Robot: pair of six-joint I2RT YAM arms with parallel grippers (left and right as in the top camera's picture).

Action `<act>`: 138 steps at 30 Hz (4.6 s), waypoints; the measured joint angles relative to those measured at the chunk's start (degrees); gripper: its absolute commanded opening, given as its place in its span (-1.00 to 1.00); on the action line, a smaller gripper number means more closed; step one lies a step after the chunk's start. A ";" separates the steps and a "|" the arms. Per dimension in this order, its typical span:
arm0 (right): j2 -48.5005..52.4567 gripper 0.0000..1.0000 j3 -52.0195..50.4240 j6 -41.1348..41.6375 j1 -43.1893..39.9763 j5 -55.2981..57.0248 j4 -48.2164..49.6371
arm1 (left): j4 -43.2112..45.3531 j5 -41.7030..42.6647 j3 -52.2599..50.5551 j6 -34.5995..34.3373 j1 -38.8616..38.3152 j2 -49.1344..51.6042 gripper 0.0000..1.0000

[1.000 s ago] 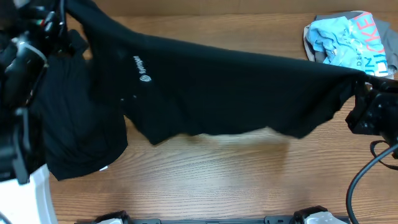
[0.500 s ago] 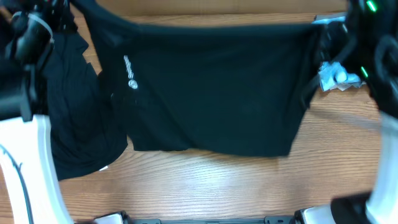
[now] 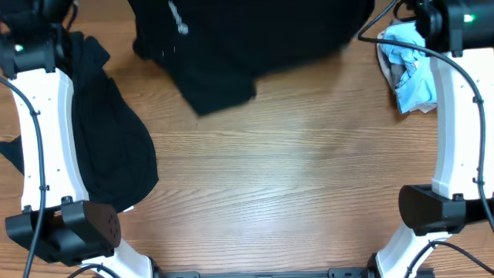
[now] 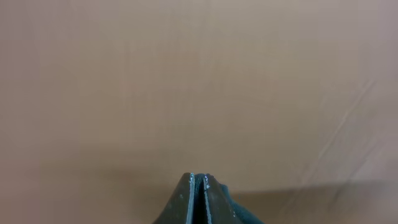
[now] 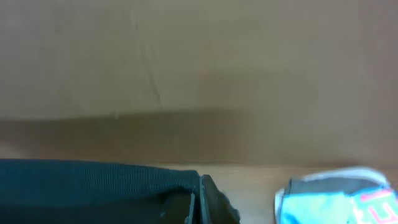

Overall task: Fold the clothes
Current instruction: 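Lift the shirt high with both grippers, stretching it apart, then lower the stretched shirt onto the table center with both grippers, then pull the shirt's bottom corners outward with both grippers to flatten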

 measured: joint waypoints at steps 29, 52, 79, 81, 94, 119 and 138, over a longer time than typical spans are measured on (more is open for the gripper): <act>6.45 -0.92 1.53 -0.74 -4.72 -12.50 -36.28 | -63.49 2.82 13.44 5.70 -2.14 8.92 -0.91; -15.93 -0.92 -20.50 8.41 -4.96 -10.01 -43.95 | -85.83 -3.72 5.07 9.77 -6.19 4.90 -0.91; -40.35 -0.92 -73.40 25.16 -5.01 -6.47 -38.53 | -67.25 -7.85 -37.79 8.24 -10.36 -13.53 -0.92; -40.35 -0.92 -75.19 25.44 -4.98 -7.41 -37.00 | -64.87 -8.15 -38.10 8.20 -10.36 -13.51 -0.92; -40.35 -0.92 -82.86 27.58 -5.01 -9.35 -20.70 | -46.69 -8.44 -38.49 6.71 -13.09 -11.80 -0.92; -23.41 -0.92 -83.17 27.78 -4.98 -6.27 -1.60 | -30.93 -8.85 -38.51 3.48 -14.49 -1.01 -0.90; -23.04 0.44 -67.60 20.90 -5.27 -5.68 -10.58 | -36.52 -9.86 -25.64 4.17 -14.51 -0.28 1.00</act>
